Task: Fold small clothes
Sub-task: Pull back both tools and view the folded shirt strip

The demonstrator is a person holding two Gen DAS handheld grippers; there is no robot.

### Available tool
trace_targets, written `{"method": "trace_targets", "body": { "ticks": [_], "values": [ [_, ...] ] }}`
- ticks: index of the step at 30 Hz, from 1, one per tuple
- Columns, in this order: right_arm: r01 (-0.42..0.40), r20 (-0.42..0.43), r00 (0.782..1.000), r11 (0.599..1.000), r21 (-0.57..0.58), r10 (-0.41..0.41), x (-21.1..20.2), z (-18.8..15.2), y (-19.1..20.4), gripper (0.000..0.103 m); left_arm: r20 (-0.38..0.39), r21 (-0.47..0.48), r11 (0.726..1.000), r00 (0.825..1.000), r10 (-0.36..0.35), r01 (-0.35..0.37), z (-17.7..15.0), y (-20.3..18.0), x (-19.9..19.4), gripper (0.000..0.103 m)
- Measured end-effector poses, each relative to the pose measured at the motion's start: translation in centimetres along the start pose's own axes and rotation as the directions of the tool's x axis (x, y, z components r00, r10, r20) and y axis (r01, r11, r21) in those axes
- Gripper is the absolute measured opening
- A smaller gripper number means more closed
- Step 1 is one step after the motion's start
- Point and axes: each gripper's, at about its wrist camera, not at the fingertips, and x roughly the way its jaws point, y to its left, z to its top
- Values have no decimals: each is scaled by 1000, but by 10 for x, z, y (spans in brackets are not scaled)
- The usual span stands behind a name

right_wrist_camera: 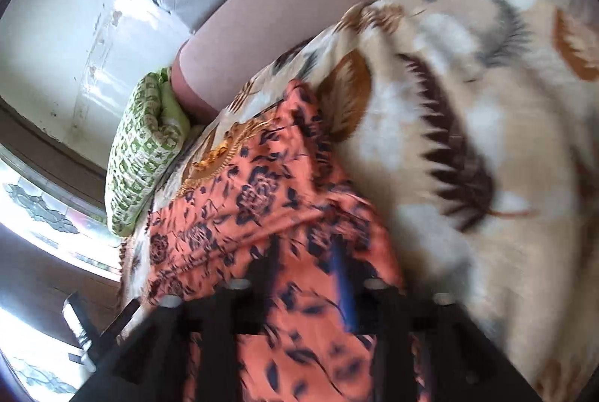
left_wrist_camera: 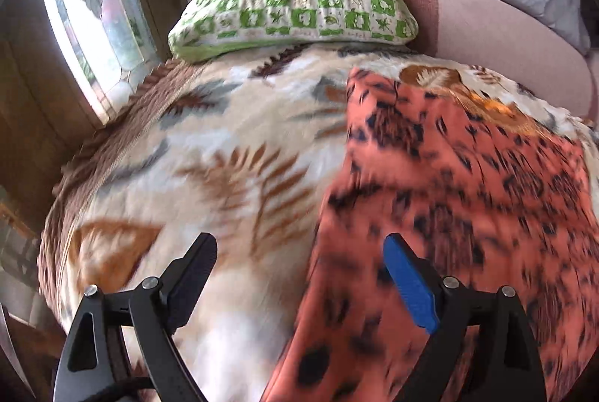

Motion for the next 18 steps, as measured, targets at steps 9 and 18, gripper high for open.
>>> {"method": "trace_targets", "body": {
  "ticks": [9,18],
  "values": [
    [-11,-60,998,1000,6,12,-47,-45,-18,78,-78,-27,1000,997,-11,9,-66,69,-53,90],
    [-63,-113,991,996,57,69,-51,-63,-14,78,-131,-51,998,990,-54,48,-104,103,-76,90]
  ]
}}
